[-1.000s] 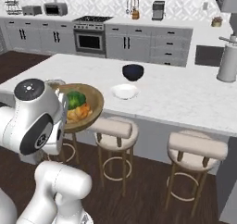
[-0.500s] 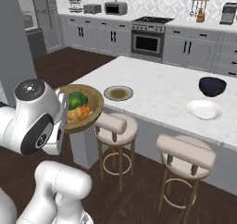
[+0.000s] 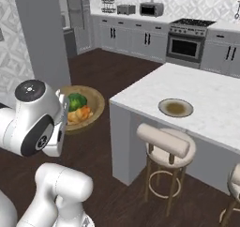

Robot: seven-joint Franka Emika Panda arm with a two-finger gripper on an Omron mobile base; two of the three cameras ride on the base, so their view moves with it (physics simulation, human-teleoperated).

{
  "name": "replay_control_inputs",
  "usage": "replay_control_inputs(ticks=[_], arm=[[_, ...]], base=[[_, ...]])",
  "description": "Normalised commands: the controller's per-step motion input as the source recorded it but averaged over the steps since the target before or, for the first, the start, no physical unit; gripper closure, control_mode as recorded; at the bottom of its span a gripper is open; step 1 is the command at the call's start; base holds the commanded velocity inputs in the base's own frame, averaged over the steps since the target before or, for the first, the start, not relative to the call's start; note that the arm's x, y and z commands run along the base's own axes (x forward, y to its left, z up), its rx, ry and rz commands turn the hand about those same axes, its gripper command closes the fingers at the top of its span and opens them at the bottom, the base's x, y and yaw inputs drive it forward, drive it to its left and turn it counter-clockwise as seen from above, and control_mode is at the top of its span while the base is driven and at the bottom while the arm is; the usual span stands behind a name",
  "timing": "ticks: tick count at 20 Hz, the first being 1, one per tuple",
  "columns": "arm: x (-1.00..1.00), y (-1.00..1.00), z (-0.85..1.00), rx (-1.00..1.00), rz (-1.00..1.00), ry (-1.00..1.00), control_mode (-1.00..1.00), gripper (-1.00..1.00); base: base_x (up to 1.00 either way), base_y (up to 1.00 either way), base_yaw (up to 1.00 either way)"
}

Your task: Pick the chicken drumstick and broccoli from their plates and place them in the bowl. Then put the bowl in the fridge.

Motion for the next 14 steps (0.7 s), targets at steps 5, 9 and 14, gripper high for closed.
replay_control_inputs(ticks=[5,9,14], arm=[[0.00,0.00,0.00,0.00,0.00,0.00,1.00,1.00],[0.00,0.00,0.00,0.00,0.00,0.00,1.00,1.00],[0.00,0.00,0.00,0.00,0.00,0.00,1.00,1.00]], base=[[1.00,1.00,0.00],[1.00,1.00,0.00],[1.00,1.00,0.00]])
